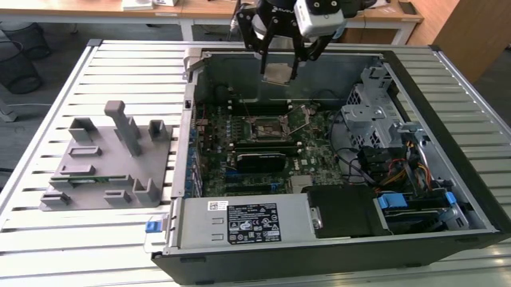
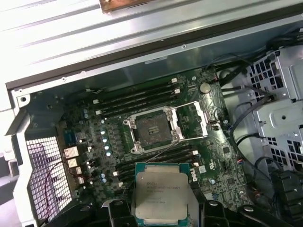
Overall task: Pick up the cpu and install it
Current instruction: 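Place the cpu into insertion slot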
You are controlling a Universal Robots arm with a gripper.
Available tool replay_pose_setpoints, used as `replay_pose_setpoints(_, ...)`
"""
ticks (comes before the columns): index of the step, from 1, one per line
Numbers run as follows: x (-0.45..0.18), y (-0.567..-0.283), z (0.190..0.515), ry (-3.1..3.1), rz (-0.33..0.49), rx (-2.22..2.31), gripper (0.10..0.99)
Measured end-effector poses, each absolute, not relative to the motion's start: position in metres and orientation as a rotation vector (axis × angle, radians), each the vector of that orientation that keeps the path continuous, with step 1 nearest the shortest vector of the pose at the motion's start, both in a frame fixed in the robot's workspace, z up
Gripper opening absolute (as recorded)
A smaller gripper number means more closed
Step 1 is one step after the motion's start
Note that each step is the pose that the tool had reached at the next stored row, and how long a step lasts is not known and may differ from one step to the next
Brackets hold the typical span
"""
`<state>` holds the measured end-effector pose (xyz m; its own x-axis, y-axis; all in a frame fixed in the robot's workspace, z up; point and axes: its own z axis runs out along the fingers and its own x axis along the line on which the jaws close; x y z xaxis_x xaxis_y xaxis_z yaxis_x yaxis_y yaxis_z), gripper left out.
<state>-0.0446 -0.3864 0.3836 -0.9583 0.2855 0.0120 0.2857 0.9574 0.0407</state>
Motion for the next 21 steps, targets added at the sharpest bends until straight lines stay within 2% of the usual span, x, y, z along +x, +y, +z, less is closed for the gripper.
replay_pose_setpoints(21,-0.0446,-0.3863,0.3824,-3.044,-0.064,-0.768,0.529)
